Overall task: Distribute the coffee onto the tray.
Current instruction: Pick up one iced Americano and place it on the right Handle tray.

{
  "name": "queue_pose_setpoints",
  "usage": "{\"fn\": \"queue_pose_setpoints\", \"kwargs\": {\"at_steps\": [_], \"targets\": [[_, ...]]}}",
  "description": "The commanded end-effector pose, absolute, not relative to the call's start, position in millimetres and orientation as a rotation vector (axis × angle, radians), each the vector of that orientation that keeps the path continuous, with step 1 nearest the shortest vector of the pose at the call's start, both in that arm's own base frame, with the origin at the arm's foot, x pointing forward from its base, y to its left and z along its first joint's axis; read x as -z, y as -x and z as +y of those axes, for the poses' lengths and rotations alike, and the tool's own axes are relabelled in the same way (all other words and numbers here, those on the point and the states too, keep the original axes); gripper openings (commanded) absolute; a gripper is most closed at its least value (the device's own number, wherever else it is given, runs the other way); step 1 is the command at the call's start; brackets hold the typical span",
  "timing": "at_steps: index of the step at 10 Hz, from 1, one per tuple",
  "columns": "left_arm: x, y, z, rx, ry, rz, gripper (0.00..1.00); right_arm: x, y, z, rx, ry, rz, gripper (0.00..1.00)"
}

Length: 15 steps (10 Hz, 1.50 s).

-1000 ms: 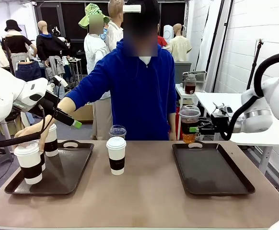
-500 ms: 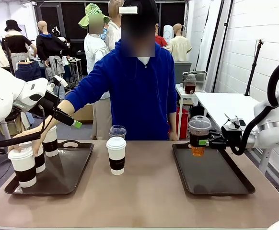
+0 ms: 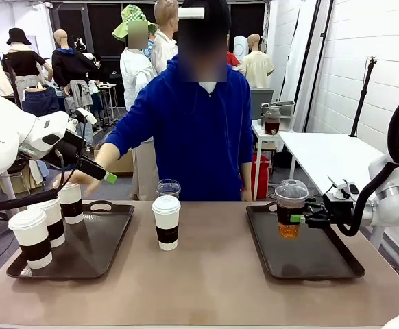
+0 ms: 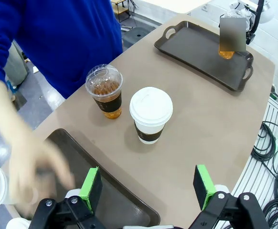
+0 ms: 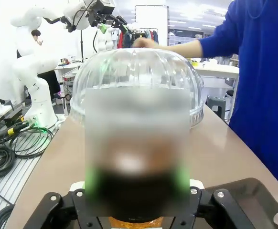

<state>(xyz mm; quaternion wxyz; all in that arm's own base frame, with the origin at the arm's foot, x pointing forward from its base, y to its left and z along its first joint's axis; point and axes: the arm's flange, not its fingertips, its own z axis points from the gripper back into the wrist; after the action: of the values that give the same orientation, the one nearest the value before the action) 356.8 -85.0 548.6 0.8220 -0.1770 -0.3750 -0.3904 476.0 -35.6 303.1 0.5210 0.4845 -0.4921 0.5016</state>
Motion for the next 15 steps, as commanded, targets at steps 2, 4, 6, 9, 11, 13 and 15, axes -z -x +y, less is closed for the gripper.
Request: {"fn": "queue_pose_setpoints", "kwargs": {"at_steps": [2,4,6,9,11,13,15], "targets": [[-547.4,-356.9,-83.6,0.829,0.393,-0.799,1.00,-308.9,-478.6,-33.3,-1.212,-1.163,-1.186,0.69],[-547.4,-356.9,-83.6,0.829,0.393,-0.799,1.00,-303.0,-476.4,-35.5,-1.203,-1.161,-1.179,0.69],[-547.4,-356.9,-83.6,0.829,0.393,-0.799,1.00,-286.1,-476.0,-34.3,-1.185,-1.180,-1.185,0.69],[-547.4,-356.9,-83.6,0.829,0.393,-0.799,1.00,-268.3,-467.9,-33.6,-1.171,-1.202,-1.209,0.69],[-547.4,-356.9,-83.6,0.829,0.393,-0.799,1.00,-256.4,-463.0,-36.3,-1.162,-1.211,-1.227,0.69],[-547.4,-356.9,-83.6,0.829,0.393,-0.799,1.00,-245.7,-457.2,-35.3,-1.158,-1.226,-1.230,0.69],[-547.4,-356.9,-83.6,0.829,0.393,-0.799,1.00,-238.2,-447.5,-33.0,-1.145,-1.268,-1.227,0.69]]}}
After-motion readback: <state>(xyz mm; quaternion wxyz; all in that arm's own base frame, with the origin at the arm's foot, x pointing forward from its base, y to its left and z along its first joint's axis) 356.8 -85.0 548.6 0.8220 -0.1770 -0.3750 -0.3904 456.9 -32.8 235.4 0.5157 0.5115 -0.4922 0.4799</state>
